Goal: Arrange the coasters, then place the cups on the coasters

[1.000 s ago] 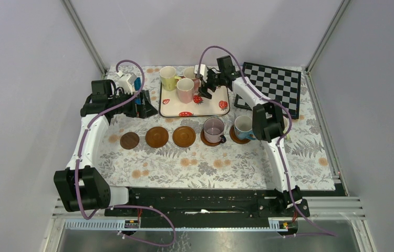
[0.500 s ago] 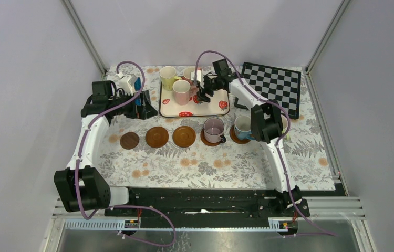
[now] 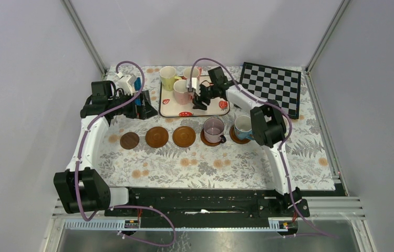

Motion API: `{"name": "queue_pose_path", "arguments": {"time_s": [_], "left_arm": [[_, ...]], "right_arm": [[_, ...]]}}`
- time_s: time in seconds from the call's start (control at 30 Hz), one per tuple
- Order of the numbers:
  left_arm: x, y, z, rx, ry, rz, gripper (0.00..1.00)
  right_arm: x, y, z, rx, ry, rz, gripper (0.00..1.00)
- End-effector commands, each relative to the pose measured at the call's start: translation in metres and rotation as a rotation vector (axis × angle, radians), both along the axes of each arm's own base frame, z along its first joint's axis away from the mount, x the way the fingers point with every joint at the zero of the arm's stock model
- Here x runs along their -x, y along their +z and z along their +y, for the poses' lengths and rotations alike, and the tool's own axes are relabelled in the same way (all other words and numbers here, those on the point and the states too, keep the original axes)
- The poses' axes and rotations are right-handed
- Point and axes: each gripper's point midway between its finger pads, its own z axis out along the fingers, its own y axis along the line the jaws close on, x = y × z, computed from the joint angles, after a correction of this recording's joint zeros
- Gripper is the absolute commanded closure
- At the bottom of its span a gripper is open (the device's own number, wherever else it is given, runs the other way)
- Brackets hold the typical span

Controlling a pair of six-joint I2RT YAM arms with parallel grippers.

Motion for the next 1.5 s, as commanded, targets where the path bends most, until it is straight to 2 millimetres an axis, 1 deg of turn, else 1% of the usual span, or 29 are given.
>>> {"name": "queue_pose_path", "arguments": {"time_s": [0.0,0.1,0.2,0.3,0.47,0.7,0.87,1.0,1.13,1.2,1.33,1.37,1.47], "left_arm": [[-0.004,0.019,0.000,-0.005,0.001,-0.087,0.01],[-0.004,0.018,0.001,-0.007,0.004,-0.086,0.01],[-0.004,0.018,0.001,-0.010,0.006,-0.087,0.01],[-0.005,0.017,0.002,-0.011,0.013,-0.087,0.01],[-0.004,0.018,0.002,-0.012,0.016,-0.093,0.01],[-0.004,0.019,0.003,-0.013,0.021,-0.096,0.01],[-0.005,0.019,0.004,-0.019,0.029,-0.099,0.01],[-0.005,0.020,0.004,-0.018,0.032,-0.100,0.01],[-0.004,0.021,0.005,-0.021,0.037,-0.104,0.01],[-0.004,0.023,0.005,-0.022,0.040,-0.110,0.01],[-0.004,0.028,0.007,-0.026,0.052,-0.122,0.01],[-0.004,0.029,0.007,-0.026,0.055,-0.123,0.01],[-0.006,0.032,0.010,-0.029,0.069,-0.131,0.01]], "right_arm": [[-0.009,0.043,0.019,-0.050,-0.095,-0.080,0.33],[-0.024,0.042,0.018,-0.058,-0.213,-0.066,0.37],[-0.031,0.040,0.017,-0.056,-0.283,-0.031,0.39],[-0.038,0.043,0.017,-0.074,-0.352,-0.001,0.42],[-0.036,0.041,0.019,-0.083,-0.408,0.049,0.47],[-0.030,0.040,0.026,-0.073,-0.392,0.056,0.50],[-0.030,0.041,0.028,-0.054,-0.388,0.059,0.57],[-0.032,0.046,0.029,-0.059,-0.407,0.070,0.68],[-0.028,0.052,0.031,-0.064,-0.410,0.079,0.87],[-0.027,0.059,0.031,-0.071,-0.415,0.083,1.00],[-0.026,0.081,0.033,-0.119,-0.439,0.083,1.00],[-0.027,0.093,0.032,-0.144,-0.453,0.069,1.00],[-0.026,0.118,0.033,-0.219,-0.473,0.039,1.00]]}}
